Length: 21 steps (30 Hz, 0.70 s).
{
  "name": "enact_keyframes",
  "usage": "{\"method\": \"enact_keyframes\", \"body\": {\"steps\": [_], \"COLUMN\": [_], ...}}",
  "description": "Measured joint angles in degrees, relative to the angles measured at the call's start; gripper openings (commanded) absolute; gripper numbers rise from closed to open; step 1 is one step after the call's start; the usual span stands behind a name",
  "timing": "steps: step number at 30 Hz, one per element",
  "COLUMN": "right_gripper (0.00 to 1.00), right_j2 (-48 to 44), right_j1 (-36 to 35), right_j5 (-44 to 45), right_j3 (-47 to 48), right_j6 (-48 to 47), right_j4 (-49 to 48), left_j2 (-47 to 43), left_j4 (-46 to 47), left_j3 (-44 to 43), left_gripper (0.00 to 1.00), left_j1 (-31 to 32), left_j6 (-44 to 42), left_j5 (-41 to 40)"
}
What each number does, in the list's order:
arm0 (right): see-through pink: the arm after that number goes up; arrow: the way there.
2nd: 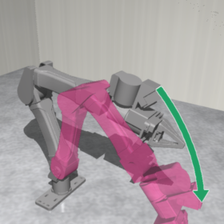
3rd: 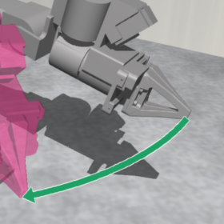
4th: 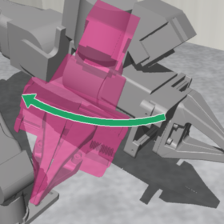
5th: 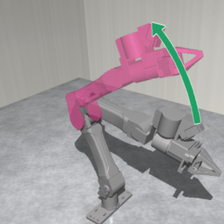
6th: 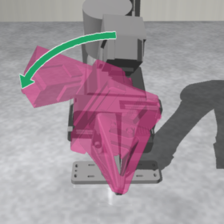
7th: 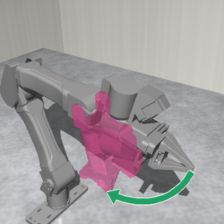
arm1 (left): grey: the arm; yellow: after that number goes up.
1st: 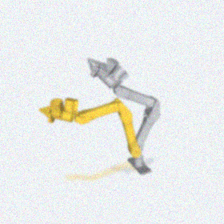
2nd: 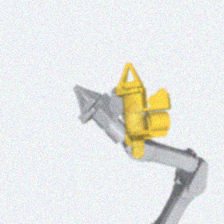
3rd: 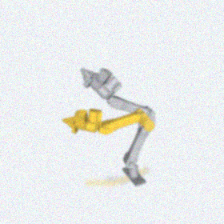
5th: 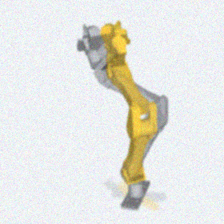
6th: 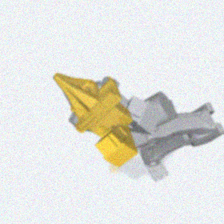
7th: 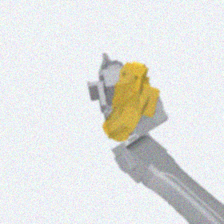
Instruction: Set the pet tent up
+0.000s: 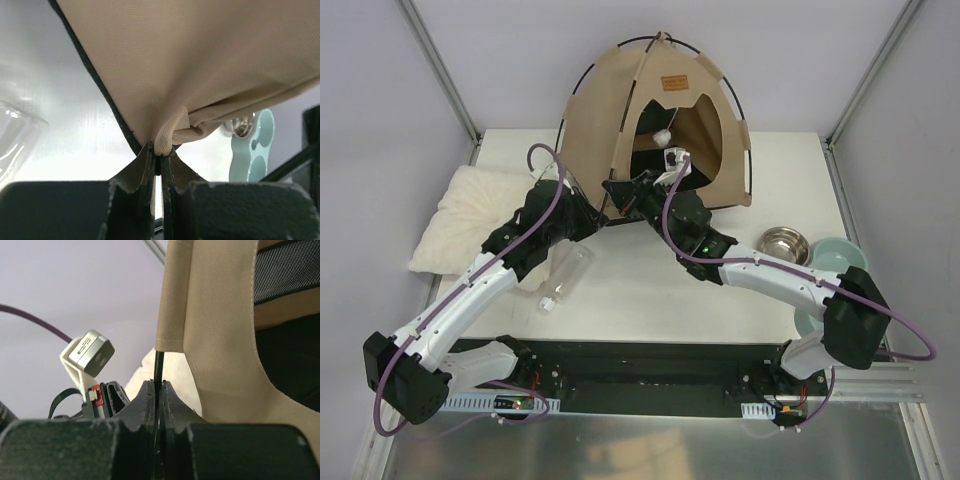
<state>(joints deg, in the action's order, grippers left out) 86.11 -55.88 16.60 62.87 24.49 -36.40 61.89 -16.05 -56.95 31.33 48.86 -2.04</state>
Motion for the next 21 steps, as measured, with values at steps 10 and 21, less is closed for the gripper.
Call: {"method": "enact_keyframes", "body": {"steps": [10,21], "right_gripper": [0.21,0.17], "right_j2": [-0.81,2.32], "right_j1": [1.03,-0.59], "right_j5": [-10.05,-17.75], "right_j3": [2.10,2.75], "right_j6": [-3.37,-2.38], "right_j4": [8.24,13.68], "left_j2": [0.37,0.37], "left_j4": [-4.83,-4.76], "left_j3": [0.00,-0.09], "left_gripper": [0.00,0.00], "left_j1": [-2.23,-2.95], "left_j6": [-3.45,-4.39], "left_j5": [-0.09,-1.57]}}
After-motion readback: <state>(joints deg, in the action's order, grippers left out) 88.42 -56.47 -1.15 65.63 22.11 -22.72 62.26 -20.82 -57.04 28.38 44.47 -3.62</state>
